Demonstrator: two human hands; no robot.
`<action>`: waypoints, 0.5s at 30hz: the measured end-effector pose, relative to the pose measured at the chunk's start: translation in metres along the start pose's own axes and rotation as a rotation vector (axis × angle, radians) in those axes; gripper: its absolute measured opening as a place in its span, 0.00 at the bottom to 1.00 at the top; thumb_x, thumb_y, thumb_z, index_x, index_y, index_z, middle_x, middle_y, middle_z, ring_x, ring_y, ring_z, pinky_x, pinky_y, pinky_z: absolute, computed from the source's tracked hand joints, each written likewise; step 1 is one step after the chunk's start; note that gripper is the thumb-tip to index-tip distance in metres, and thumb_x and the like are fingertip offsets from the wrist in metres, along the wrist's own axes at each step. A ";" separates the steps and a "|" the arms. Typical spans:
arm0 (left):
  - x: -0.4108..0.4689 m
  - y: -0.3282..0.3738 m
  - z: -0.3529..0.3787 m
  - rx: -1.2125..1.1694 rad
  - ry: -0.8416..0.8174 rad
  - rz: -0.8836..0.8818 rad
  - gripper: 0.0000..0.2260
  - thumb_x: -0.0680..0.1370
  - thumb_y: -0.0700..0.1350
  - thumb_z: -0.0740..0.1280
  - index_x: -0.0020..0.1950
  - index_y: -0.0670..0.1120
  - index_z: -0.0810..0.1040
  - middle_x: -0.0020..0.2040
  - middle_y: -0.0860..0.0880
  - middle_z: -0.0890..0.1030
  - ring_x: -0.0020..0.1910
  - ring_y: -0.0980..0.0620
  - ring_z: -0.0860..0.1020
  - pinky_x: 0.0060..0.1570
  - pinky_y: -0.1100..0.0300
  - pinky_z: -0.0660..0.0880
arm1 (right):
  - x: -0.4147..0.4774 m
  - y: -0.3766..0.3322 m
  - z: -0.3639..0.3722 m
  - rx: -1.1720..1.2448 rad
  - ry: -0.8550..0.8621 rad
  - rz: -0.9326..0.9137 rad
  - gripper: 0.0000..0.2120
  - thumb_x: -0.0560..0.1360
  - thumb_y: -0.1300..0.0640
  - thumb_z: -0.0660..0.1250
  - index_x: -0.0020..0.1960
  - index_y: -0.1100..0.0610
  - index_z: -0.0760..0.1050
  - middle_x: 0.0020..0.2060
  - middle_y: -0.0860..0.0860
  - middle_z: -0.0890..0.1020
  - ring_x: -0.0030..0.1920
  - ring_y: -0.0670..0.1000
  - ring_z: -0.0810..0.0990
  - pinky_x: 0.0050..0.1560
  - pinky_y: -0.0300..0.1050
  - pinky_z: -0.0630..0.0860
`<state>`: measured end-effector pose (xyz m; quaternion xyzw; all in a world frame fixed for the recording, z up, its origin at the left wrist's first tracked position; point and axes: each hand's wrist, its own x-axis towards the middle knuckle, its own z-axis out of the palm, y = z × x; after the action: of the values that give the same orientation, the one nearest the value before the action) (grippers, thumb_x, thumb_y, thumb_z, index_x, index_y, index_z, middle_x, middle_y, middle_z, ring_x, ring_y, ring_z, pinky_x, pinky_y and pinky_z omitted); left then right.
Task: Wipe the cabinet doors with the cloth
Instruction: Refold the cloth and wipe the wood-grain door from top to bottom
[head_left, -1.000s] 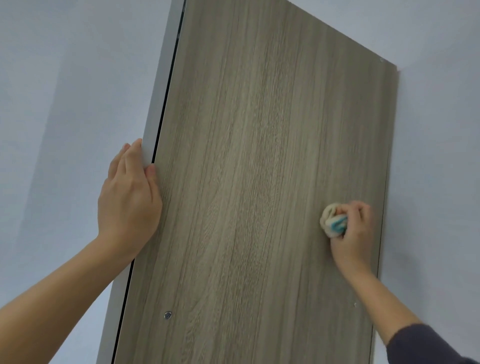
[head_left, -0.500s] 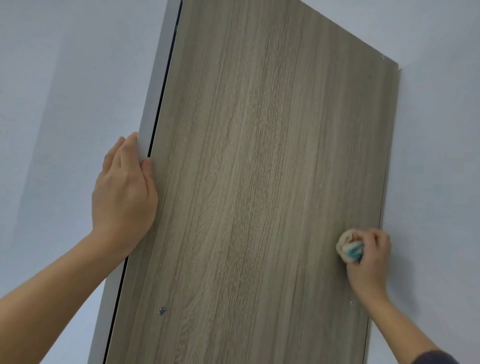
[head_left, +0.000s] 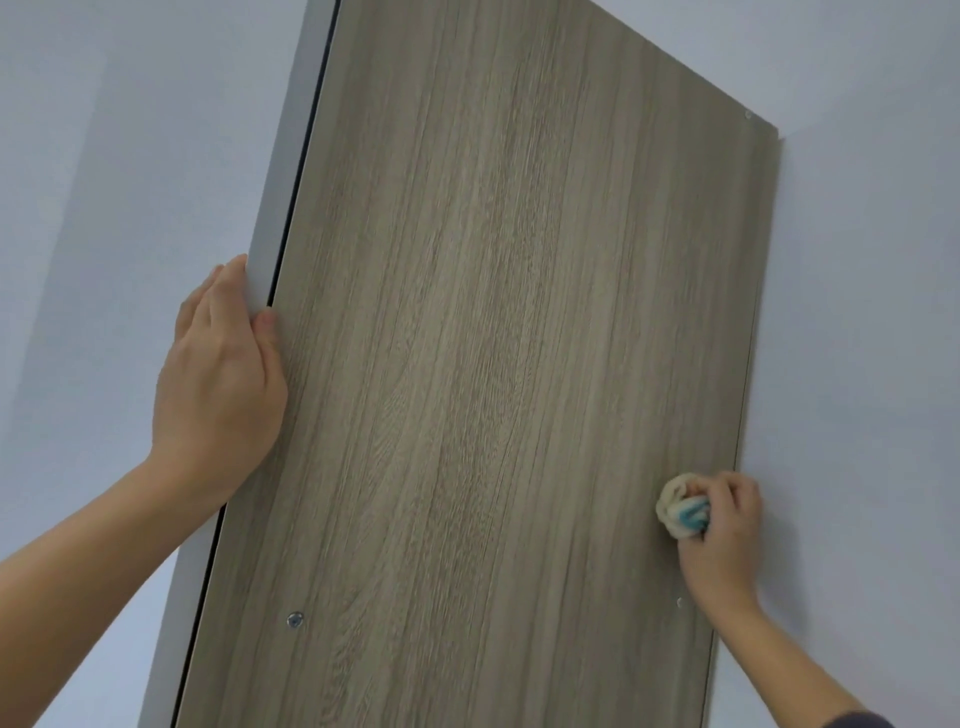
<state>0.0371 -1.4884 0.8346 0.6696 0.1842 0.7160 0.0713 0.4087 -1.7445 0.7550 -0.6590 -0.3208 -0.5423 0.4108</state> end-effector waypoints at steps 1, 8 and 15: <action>0.000 0.000 0.000 -0.008 0.002 0.002 0.19 0.84 0.43 0.51 0.75 0.41 0.60 0.71 0.42 0.70 0.73 0.43 0.62 0.67 0.41 0.66 | 0.007 -0.006 0.000 0.017 0.001 -0.005 0.20 0.57 0.81 0.70 0.44 0.65 0.74 0.50 0.61 0.71 0.50 0.61 0.71 0.47 0.50 0.68; 0.001 -0.002 -0.002 -0.034 -0.005 0.020 0.18 0.84 0.43 0.51 0.74 0.42 0.62 0.66 0.43 0.72 0.67 0.45 0.66 0.62 0.47 0.66 | 0.048 -0.091 0.002 0.151 0.120 -0.035 0.14 0.63 0.74 0.71 0.45 0.62 0.75 0.51 0.58 0.71 0.50 0.56 0.72 0.47 0.41 0.63; 0.001 -0.002 -0.002 -0.050 -0.012 0.018 0.18 0.84 0.43 0.51 0.74 0.43 0.61 0.67 0.43 0.71 0.67 0.45 0.66 0.63 0.47 0.66 | -0.009 -0.108 0.003 0.166 0.019 -0.293 0.08 0.69 0.59 0.70 0.47 0.61 0.78 0.51 0.52 0.71 0.50 0.55 0.72 0.49 0.45 0.69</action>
<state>0.0350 -1.4864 0.8343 0.6737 0.1597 0.7168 0.0829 0.3140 -1.6921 0.7666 -0.5640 -0.4532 -0.5742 0.3832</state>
